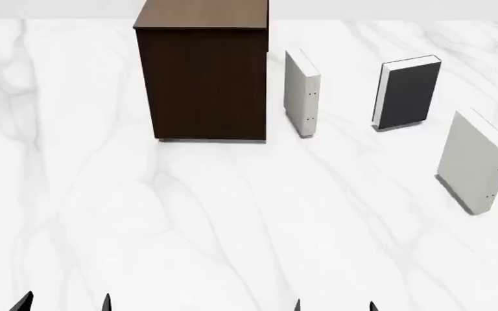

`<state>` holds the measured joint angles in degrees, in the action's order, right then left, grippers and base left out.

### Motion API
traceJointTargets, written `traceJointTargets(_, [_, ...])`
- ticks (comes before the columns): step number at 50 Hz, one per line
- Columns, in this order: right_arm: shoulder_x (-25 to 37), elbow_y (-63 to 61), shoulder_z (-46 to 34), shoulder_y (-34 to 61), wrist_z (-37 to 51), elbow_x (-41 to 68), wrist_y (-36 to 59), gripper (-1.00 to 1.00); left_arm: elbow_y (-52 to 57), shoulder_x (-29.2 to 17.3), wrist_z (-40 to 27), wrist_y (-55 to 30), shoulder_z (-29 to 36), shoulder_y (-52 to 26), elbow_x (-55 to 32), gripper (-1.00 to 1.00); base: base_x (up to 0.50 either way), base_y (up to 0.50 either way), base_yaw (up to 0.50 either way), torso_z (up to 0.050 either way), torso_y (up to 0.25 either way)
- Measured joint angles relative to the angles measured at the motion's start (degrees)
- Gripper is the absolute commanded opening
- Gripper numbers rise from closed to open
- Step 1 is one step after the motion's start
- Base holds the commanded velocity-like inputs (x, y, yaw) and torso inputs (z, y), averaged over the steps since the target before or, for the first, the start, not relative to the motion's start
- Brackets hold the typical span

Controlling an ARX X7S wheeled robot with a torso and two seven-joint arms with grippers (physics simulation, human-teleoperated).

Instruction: Pick up the book in the middle and place it on the cabinet shelf.

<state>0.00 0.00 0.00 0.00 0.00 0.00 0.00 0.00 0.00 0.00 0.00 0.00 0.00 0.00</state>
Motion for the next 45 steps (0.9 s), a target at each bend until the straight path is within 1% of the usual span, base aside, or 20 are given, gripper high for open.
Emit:
traceJointTargets(37, [3.9,-0.1,-5.1,0.2,4.6,2.9,0.9,1.0,0.0,-4.1,-4.4,0.2,5.2,-0.1,-2.6,1.0,0.0,0.0,0.0,0.0,0.0])
traceJointTargets(42, [4.3,-1.0,-5.3,-0.3,5.7,2.7,-1.1,1.0,0.8,-4.7,-5.4,2.7,5.9,0.1,-1.6,1.0,0.0,0.0,0.0,0.0,0.0])
traceJointTargets(45, [4.4,-2.3,-5.3,-1.1,6.2,2.8,-5.5,1.0,2.0,-5.1,-6.3,6.5,6.2,0.5,-0.7,1.0,0.0,0.0,0.0,0.0,0.0])
